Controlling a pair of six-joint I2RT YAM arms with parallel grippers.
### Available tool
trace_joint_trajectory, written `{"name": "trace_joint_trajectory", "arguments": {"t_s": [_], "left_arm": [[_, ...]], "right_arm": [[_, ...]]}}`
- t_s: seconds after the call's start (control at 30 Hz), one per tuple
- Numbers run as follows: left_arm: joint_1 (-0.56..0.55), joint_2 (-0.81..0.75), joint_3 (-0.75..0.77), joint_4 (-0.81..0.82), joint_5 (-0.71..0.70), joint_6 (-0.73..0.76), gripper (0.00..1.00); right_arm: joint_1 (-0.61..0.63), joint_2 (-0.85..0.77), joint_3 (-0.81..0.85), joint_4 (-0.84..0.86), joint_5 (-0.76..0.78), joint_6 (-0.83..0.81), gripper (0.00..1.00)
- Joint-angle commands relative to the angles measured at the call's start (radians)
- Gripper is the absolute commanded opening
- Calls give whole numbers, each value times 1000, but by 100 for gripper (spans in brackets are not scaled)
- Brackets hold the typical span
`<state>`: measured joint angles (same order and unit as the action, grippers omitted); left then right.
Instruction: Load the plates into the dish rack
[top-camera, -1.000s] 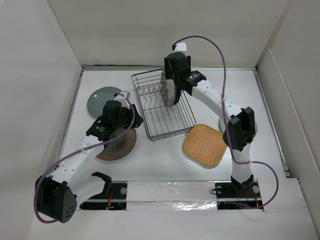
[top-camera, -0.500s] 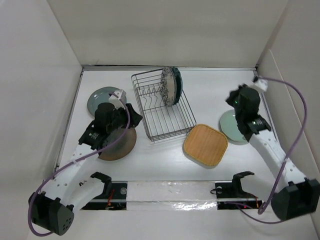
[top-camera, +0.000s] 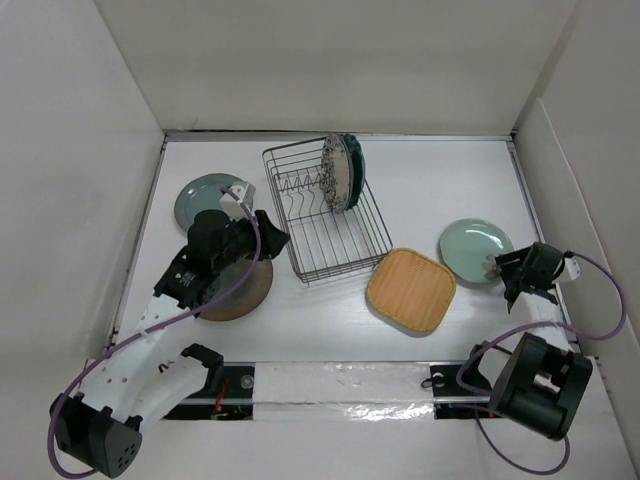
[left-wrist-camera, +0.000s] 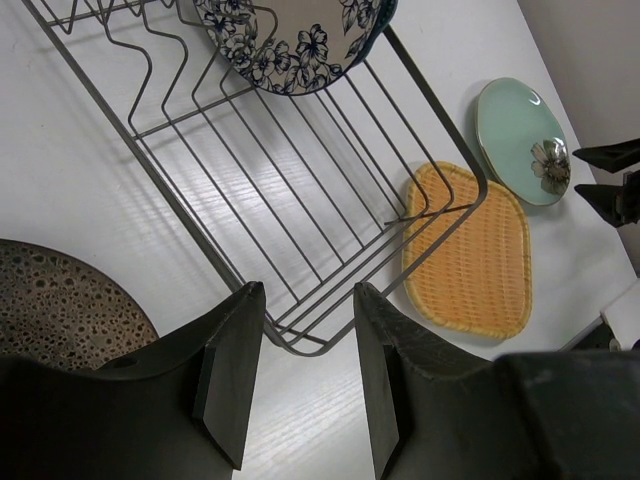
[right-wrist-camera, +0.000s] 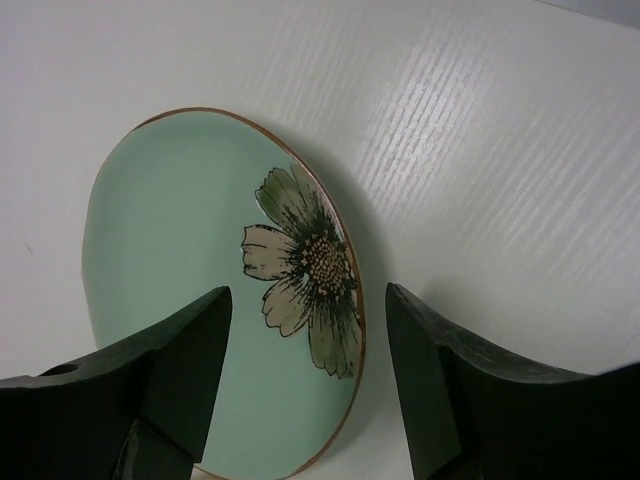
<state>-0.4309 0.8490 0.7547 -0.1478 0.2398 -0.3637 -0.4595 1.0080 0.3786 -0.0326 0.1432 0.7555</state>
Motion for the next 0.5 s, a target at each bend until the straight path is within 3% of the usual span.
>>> {"name": "trace_joint_trajectory", "arguments": {"t_s": [0.0, 0.33, 0.43, 0.47], "left_arm": [[-3, -25, 34, 31, 9, 12, 38], [-3, -18, 35, 28, 9, 14, 38], [-3, -15, 37, 28, 4, 14, 38], [-3, -14, 37, 28, 3, 14, 38]], "right_arm": [[-63, 61, 4, 115, -190, -19, 69], [-68, 293, 3, 264, -381, -27, 69], [-68, 320, 0, 302, -402, -4, 57], [-68, 342, 0, 315, -410, 1, 45]]}}
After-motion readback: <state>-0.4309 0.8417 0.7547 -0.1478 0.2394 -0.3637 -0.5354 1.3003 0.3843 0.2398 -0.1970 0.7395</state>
